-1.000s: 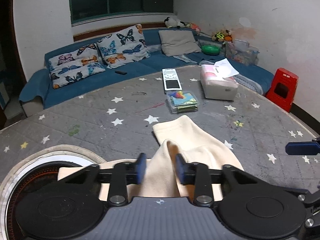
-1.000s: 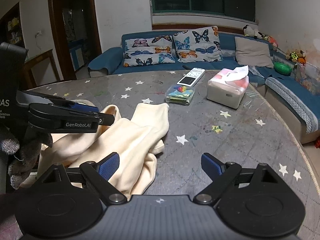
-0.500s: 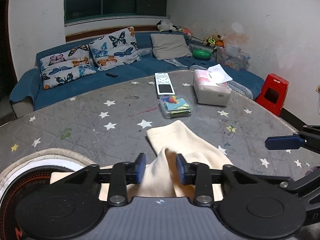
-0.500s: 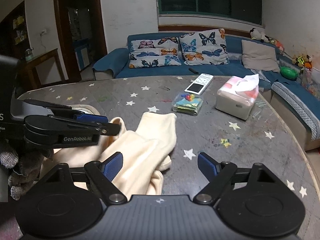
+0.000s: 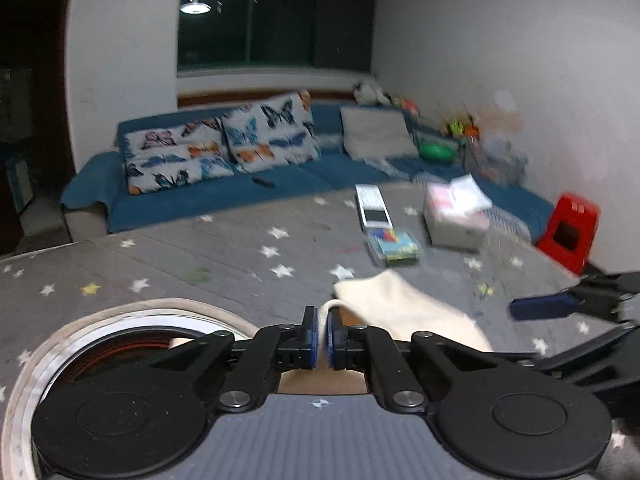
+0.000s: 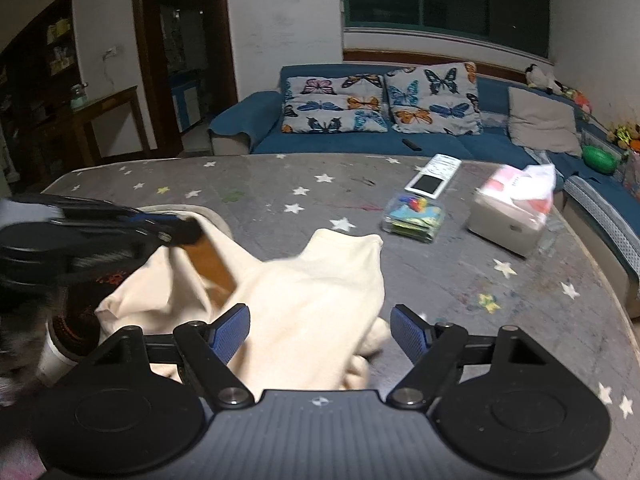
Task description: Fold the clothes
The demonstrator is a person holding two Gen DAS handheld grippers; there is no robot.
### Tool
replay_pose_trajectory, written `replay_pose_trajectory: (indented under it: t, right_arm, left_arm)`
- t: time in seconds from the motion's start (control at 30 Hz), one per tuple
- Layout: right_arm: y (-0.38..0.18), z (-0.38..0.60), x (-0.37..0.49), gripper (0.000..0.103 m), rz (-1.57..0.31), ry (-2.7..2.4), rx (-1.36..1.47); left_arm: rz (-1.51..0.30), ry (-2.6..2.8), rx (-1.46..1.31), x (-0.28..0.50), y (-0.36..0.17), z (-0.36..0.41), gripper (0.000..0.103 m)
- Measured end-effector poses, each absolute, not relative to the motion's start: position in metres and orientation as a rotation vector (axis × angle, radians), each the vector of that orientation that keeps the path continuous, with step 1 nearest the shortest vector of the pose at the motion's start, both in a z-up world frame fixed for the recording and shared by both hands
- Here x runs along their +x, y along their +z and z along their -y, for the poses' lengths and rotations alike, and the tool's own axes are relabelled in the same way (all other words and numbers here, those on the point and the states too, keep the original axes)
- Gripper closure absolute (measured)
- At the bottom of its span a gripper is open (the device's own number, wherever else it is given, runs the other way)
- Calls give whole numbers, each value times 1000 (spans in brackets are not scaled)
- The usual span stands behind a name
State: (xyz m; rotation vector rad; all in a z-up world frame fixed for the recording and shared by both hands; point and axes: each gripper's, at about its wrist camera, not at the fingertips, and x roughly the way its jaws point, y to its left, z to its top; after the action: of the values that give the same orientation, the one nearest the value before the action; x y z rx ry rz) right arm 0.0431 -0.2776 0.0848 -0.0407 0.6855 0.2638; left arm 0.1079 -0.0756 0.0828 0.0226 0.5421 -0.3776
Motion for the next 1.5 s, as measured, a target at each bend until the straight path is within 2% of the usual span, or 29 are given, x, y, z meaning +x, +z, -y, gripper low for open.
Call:
replay_pose_trajectory:
  t: [0.1,0.23,0.43,0.5,0.73,0.83,1.03,1.33,1.5]
  right_arm:
    - [85,266,49,30,-687,289,-42]
    - [83,250,54,31,-690,320,-60]
    - [64,234,81,39,-748,336,-75]
    - [56,229,89,46,-774,338,-78]
    - [37,215,105,54,-809,322,-114]
    - [36,214,108,66,-804,302,-122]
    - [38,214,108,98,-781,262,-170]
    - [79,260,72,101,-648,191,-109]
    - [107,309,25,101,-564,118,-70]
  left_arm:
    - [-512,-334,9,95,89,61,98]
    - [-491,-268,-33,77,94,34,98]
    - [-451,-132,-143,39,101,-18,98]
    - [-451,-92,-170,24,101,-36,98]
    - [-491,10,-203,-19,92,-82,98]
    - [-531,59,-235,-29,82,-96,98]
    - [-576,126,-278,-50,65,-114,98]
    - [-592,162,-276,-69,56,-126,98]
    - [-587,157,-263,-77,56,-126,98]
